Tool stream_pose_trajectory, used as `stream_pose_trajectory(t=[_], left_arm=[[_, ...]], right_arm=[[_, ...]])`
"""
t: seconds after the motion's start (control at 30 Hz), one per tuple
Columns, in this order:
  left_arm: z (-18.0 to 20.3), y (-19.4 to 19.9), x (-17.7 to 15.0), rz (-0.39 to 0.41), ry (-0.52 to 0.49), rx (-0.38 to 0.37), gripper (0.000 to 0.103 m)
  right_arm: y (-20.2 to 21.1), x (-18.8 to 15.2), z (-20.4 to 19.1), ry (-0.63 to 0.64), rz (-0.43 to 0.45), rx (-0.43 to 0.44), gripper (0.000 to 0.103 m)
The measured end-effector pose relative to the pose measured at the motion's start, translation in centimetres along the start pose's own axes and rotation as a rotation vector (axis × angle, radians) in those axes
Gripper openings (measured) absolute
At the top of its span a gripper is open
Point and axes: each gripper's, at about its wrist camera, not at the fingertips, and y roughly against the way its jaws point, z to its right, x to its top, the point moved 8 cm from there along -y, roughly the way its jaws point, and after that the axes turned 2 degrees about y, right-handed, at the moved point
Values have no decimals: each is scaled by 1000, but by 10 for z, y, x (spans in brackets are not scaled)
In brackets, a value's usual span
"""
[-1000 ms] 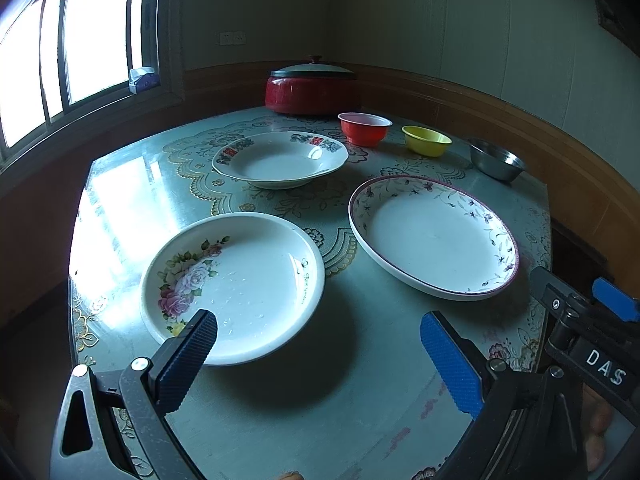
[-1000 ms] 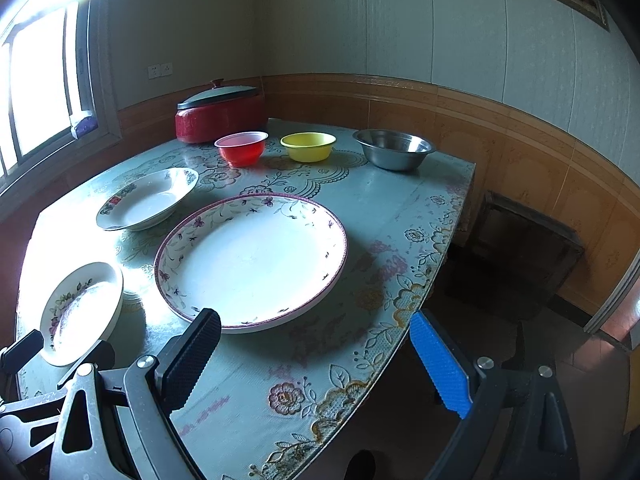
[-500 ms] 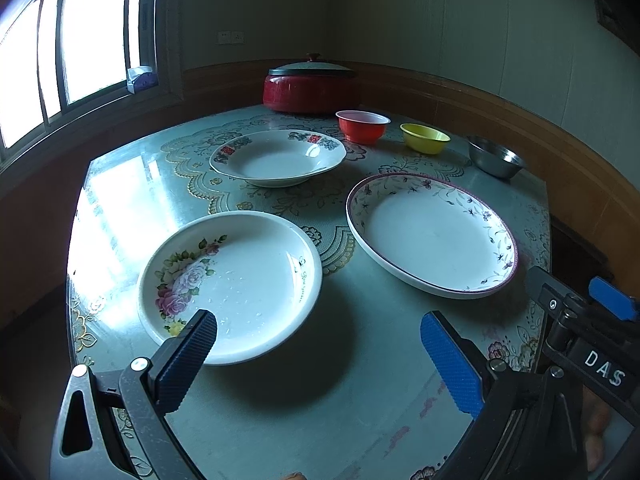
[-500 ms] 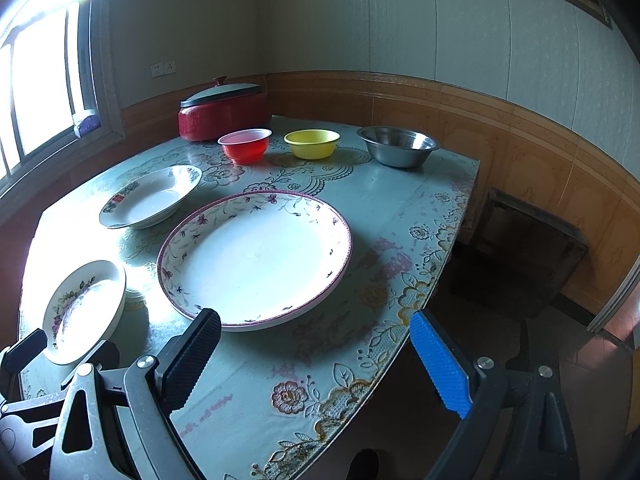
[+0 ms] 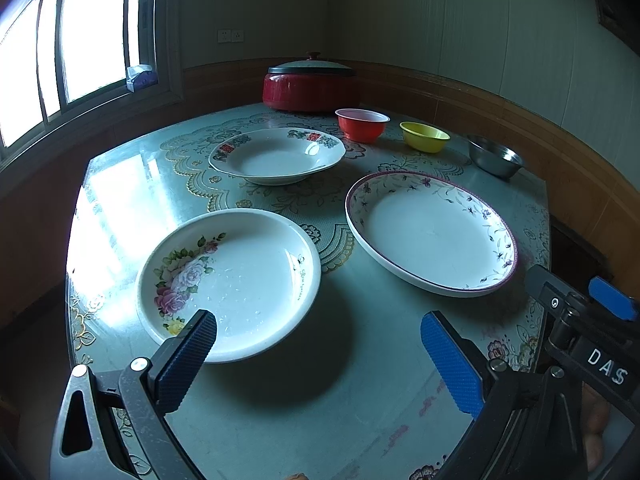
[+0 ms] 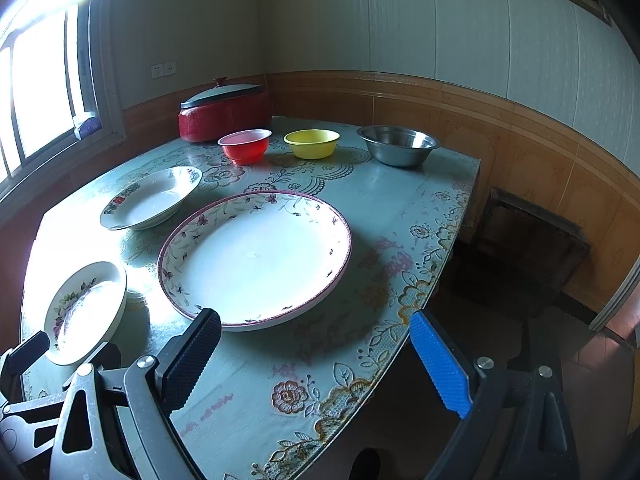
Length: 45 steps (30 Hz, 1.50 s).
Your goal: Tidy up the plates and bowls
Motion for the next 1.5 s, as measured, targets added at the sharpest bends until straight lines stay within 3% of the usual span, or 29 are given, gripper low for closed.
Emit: stream_pose_trajectory(t=[0.6,0.8,0.9,1.17,1.37,1.47,1.5], left_arm=[[4,0,-1,-9,-10,2,103],[8,-1,-3,-20,1,-50,103],[13,-3,-5,-36,29,-135,103],[17,-1,10,-10,28,-167,103],[46,-7,28,3,-7,-257,103],[62,-14,34,-9,-16,-232,103],[66,-17,35,-19,-14,-229,103]], right_arm=[[-3,-4,1,-13,-13,23,97],[-6,-3,3,-7,-14,42,97],[-11,-2,7,-12,-27,90,96],[-52,29,23,-40,-159,399,94],[-112,69,34,42,-283,527,95],[-146,81,31,125,-346,578,84],[-157,85,27,169,-359,590,73]])
